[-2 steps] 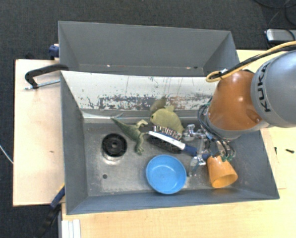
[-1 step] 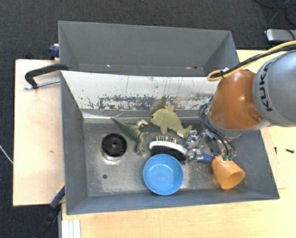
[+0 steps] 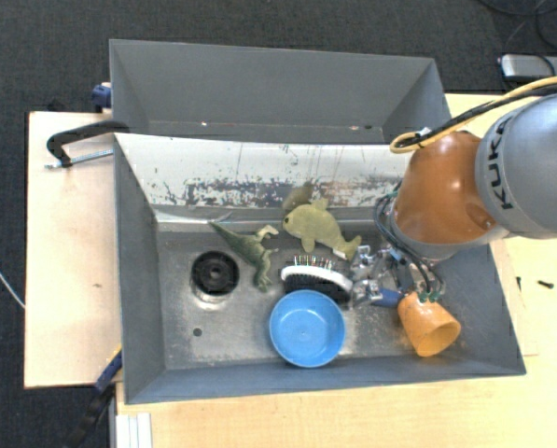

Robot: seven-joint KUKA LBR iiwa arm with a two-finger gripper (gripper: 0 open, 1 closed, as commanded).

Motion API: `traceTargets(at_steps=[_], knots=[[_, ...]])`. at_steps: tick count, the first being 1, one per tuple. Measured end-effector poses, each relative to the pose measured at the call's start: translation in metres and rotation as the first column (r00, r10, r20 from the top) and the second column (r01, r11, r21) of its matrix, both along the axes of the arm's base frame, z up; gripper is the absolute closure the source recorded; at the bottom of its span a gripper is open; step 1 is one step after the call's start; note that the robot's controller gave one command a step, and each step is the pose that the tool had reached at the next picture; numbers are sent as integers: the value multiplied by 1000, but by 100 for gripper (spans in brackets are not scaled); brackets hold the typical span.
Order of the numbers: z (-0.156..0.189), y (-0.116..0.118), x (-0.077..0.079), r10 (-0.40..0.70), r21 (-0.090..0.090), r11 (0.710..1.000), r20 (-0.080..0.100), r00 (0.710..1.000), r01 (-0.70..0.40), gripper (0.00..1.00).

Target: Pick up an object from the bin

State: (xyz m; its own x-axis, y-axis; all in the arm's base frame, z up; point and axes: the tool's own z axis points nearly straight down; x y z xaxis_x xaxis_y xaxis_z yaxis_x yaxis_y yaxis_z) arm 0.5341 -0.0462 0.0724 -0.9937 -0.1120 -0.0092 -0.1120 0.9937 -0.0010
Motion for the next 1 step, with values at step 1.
traceTargets(at_steps=[1], knots=[[0, 0, 0, 0, 0, 1000, 0, 1000, 0, 100]])
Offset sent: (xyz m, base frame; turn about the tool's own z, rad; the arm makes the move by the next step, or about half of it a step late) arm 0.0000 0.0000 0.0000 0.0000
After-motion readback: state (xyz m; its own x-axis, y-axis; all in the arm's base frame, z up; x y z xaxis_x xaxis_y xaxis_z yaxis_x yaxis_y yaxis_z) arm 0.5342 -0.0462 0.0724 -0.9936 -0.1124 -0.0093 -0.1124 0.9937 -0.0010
